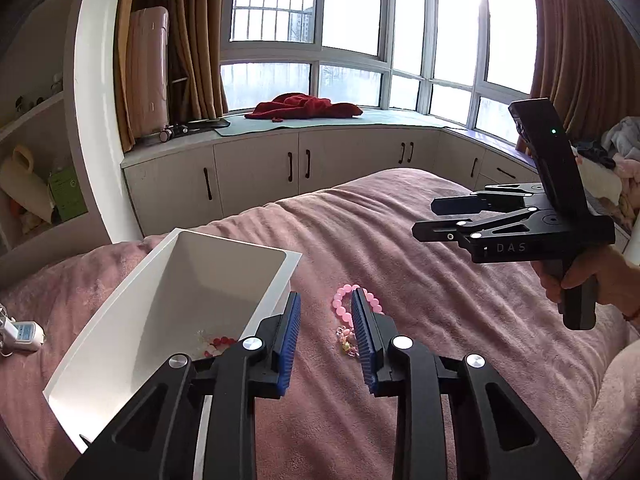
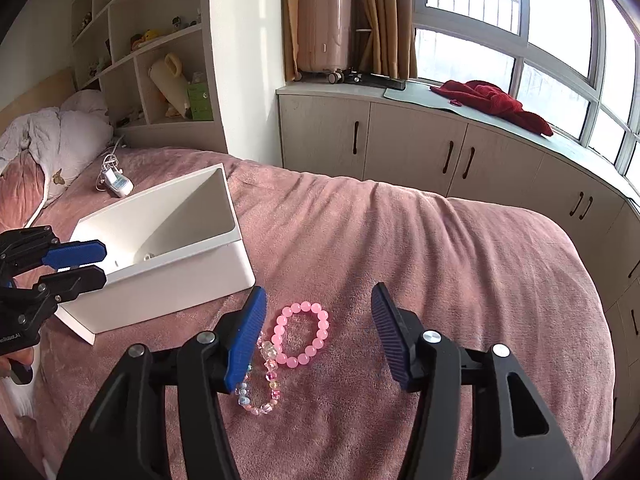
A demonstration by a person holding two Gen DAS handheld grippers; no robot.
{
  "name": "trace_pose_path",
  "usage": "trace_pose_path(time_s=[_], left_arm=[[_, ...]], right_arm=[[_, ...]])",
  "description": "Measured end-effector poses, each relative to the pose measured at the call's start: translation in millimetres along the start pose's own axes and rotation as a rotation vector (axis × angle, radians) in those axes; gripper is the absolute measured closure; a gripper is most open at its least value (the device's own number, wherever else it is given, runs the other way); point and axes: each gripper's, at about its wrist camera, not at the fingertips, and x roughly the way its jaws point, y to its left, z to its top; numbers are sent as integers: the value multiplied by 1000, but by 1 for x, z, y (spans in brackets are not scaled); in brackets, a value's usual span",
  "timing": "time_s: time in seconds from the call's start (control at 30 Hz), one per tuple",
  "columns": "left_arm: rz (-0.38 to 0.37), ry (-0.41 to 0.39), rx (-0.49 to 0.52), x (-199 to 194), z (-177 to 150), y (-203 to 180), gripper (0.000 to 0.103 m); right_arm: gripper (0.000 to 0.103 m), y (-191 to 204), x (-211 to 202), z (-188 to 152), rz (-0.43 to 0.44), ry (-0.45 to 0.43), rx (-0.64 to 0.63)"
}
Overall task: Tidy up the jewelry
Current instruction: 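Move both tools back to the pink and multicolour bracelets on the bed, then grasp the multicolour bead bracelet with the left tool while the right tool grasps the pink bracelet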
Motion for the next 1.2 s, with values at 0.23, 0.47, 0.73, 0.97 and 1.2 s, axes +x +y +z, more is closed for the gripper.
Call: trace_pose_path(time_s=[0.23,0.47,0.73,0.97,1.2], left_arm=[[-65,71,37,33,-15,-34,74],[-78,156,31,71,-39,-35,78],[-89,252,-18,119,-56,-28,79],[-85,291,-117,148,-60,-12,81],[-62,321,-128,162,-58,-9,79]], right_arm=[[50,-10,22,-18,3,50,-14],[51,-14,56,-34,17,98,-11],[53,-15,100,-46,32,161,-34],[56,-11,137,-44,34,201,-32],[66,-7,154,-48,35,233,-55]])
